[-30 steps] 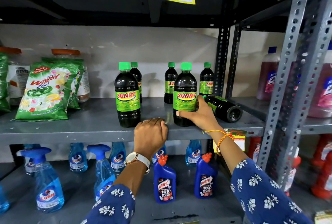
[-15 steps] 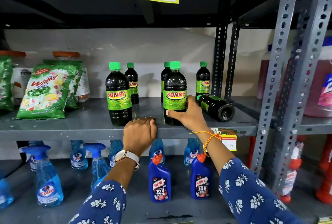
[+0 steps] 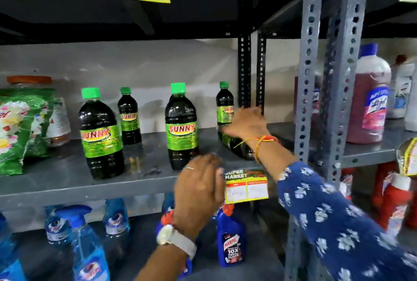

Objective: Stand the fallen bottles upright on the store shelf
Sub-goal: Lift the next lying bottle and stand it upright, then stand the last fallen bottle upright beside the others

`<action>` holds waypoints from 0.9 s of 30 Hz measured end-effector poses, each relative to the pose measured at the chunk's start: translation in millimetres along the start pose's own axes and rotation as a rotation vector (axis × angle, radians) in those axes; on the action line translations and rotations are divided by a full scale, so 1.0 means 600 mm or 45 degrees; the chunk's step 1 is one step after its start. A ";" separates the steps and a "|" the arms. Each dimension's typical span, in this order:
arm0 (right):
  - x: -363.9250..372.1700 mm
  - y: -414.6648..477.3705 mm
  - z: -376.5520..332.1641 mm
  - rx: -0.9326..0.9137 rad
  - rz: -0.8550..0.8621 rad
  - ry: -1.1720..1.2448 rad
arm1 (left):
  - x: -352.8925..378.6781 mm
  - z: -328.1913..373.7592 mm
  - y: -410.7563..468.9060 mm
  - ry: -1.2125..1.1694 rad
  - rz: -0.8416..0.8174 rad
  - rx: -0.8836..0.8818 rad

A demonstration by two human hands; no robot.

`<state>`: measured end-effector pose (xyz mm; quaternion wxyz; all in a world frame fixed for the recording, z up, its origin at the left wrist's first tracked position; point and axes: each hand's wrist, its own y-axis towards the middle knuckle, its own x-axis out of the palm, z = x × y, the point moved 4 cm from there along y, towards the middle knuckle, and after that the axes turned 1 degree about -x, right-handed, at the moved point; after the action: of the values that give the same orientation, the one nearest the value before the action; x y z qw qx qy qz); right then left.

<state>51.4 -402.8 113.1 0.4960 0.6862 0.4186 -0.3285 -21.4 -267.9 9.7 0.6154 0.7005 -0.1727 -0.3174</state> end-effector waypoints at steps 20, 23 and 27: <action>0.070 0.029 0.091 -0.130 0.227 1.265 | 0.079 0.014 0.020 0.334 -0.347 -0.318; 0.087 0.033 0.092 -0.087 0.172 1.199 | 0.081 0.013 0.017 0.329 -0.391 -0.319; 0.112 0.051 0.099 -0.011 0.053 1.105 | 0.083 0.014 0.016 0.314 -0.414 -0.323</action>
<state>106.0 -447.9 49.7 0.2833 0.7670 0.5757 0.0021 11.2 -307.3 6.8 0.6558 0.6696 0.0601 -0.3434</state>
